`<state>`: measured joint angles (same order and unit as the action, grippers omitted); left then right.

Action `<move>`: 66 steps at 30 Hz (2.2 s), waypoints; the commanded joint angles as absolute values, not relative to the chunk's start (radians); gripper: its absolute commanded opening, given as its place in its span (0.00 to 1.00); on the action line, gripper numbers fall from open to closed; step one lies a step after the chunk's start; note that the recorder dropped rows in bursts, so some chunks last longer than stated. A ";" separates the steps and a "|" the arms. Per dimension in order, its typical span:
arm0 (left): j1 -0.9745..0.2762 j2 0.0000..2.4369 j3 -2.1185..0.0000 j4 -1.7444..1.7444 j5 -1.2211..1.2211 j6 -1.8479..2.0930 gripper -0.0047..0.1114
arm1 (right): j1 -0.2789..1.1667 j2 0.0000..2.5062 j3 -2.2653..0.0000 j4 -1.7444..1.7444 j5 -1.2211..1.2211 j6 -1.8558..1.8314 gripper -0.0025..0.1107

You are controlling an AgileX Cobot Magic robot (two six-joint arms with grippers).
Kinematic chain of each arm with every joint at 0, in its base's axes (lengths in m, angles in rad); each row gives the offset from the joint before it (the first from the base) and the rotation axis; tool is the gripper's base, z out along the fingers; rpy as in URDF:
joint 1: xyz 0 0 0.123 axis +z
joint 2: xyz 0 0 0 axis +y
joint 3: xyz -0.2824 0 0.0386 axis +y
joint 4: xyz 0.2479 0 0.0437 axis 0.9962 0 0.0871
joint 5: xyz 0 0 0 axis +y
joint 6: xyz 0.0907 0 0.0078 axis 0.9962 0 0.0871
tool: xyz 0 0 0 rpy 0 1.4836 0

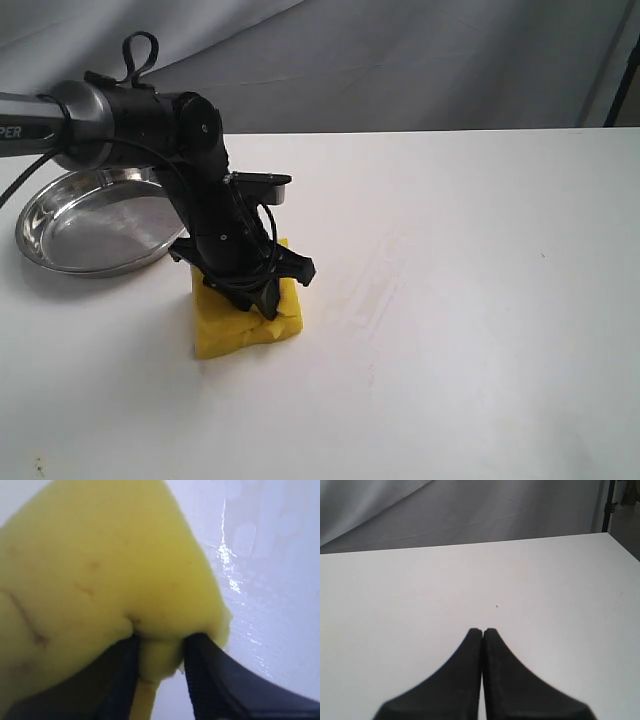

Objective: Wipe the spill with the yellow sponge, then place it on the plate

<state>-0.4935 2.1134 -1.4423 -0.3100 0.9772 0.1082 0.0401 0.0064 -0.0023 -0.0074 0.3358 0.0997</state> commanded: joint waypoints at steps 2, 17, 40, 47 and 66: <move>-0.493 2.107 -1.437 -0.252 0.964 0.114 0.40 | 0.032 0.000 0.000 -0.009 0.320 0.090 0.02; -0.493 1.948 -1.437 -0.250 0.991 0.114 0.52 | 0.032 0.000 0.000 -0.009 0.320 0.090 0.02; -0.493 2.114 -1.437 -0.034 0.868 0.028 0.04 | 0.032 0.000 0.000 -0.009 0.320 0.090 0.02; -0.493 2.218 -1.613 0.011 0.729 -0.104 0.04 | 0.032 0.000 0.000 -0.009 0.320 0.090 0.02; -0.478 2.319 -1.761 0.000 1.221 0.012 0.04 | 0.032 0.000 0.000 -0.009 0.320 0.090 0.02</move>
<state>-0.4774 2.3015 -1.7810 0.0378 1.0641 -0.0242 0.0401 0.0064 -0.0023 -0.0074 0.3358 0.0997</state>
